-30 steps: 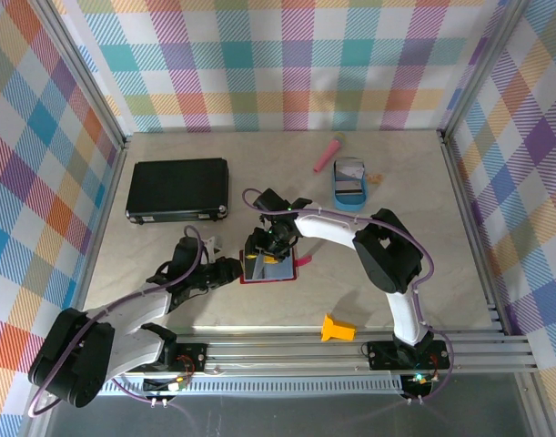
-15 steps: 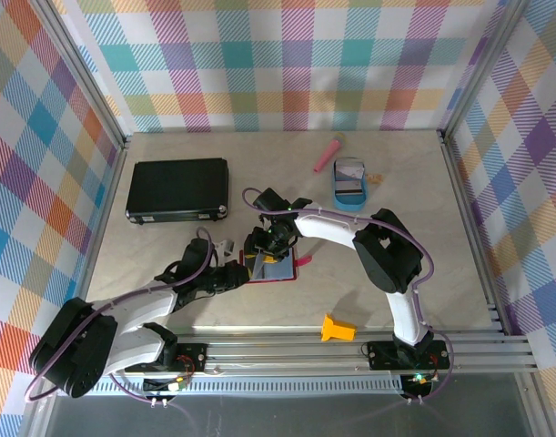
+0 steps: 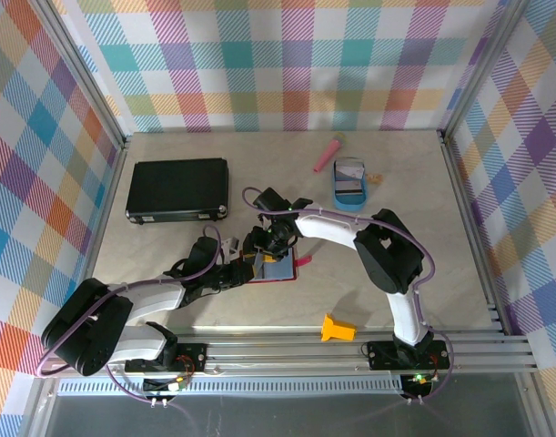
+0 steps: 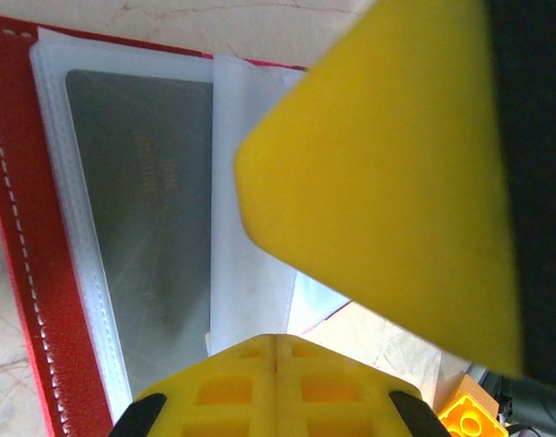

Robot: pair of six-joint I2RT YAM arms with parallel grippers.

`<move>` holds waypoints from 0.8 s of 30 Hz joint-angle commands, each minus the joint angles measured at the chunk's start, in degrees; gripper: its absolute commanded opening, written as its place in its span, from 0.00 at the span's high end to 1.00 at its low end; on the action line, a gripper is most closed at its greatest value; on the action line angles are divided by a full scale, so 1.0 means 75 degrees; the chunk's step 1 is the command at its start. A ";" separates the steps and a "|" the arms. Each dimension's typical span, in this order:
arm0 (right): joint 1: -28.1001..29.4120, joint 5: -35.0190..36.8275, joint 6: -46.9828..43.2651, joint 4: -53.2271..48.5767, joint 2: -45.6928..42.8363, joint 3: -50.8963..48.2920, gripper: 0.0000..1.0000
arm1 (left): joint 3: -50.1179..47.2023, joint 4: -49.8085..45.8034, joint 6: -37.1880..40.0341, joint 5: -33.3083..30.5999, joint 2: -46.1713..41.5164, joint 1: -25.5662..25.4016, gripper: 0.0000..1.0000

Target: Put the credit cards into the card holder

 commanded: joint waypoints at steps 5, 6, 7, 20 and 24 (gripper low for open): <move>-0.0046 0.0940 -0.0280 -0.0048 -0.1407 -0.0614 0.46 | 0.0086 0.0258 0.0043 -0.0145 0.0213 -0.0055 0.97; -0.0041 0.1088 -0.0275 -0.0111 -0.1498 -0.0720 0.46 | 0.0080 0.0258 0.0045 -0.0156 0.0206 -0.0055 0.97; -0.0073 0.1193 -0.0258 -0.0165 -0.1556 -0.0820 0.46 | 0.0079 0.0258 0.0050 -0.0165 0.0205 -0.0055 0.97; -0.0090 0.0395 -0.0474 0.0365 -0.0958 -0.0775 0.44 | 0.0067 -0.0403 0.0076 -0.0510 -0.0474 -0.0001 0.94; -0.0410 0.0104 -0.0560 0.0928 -0.1522 -0.1011 0.45 | -0.0511 -0.0973 -0.0353 -0.0865 -0.1999 0.0608 0.94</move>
